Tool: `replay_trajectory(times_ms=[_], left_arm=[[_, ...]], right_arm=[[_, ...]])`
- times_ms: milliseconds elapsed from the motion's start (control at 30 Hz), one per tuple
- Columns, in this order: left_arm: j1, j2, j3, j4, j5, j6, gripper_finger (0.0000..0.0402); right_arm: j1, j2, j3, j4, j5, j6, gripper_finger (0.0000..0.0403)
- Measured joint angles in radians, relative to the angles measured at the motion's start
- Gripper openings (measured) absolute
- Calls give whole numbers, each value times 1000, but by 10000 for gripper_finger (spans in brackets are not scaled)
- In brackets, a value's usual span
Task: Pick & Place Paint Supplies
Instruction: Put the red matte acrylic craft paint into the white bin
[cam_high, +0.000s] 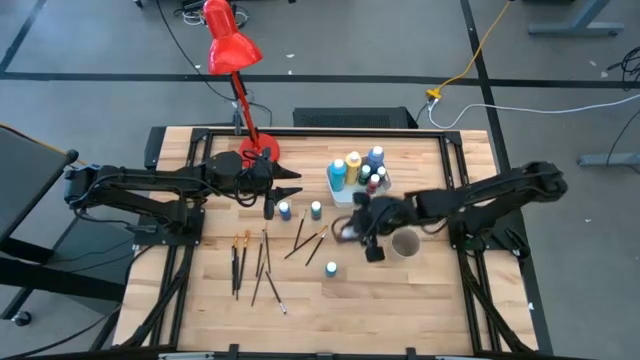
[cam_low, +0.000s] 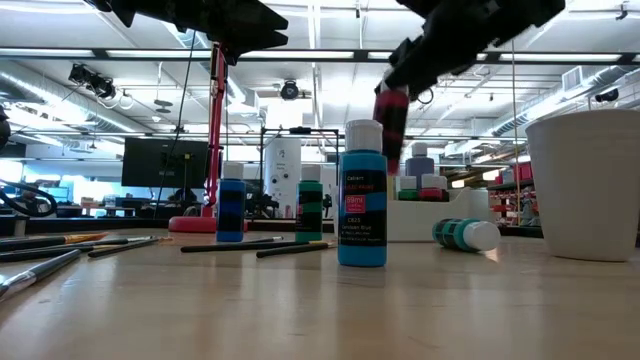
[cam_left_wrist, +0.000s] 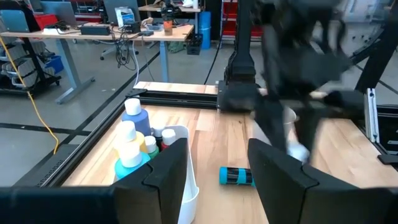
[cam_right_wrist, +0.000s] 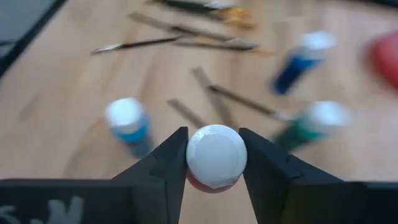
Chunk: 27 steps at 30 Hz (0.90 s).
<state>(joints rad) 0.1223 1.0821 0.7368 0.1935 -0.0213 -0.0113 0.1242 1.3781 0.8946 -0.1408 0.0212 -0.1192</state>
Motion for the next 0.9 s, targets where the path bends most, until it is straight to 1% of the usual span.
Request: replay_trajectory(times_ms=[100,233,300,367,500,700,767,900], left_arm=[[0,0,0,-1,0,0,178],[0,0,0,-1,0,8,178],[0,0,0,-1,0,9,178],[0,0,0,-1,0,9,178],[0,0,0,-1,0,12,178],[0,0,0,-1,0,19,178],[0,0,0,-1,0,19,178],[0,0,0,-1,0,19,178]], right_arm=[[-65,-81,3,-63,52,-4,115],[-157,-155,3,-130,178,-22,114],[-209,-168,3,-157,201,-16,114],[-258,-169,-7,-177,181,12,120],[-329,-156,-73,-144,100,31,133],[-401,-149,-171,-65,102,36,116],[-406,-149,-181,-63,99,45,117],[-410,-151,-181,-74,92,50,133]])
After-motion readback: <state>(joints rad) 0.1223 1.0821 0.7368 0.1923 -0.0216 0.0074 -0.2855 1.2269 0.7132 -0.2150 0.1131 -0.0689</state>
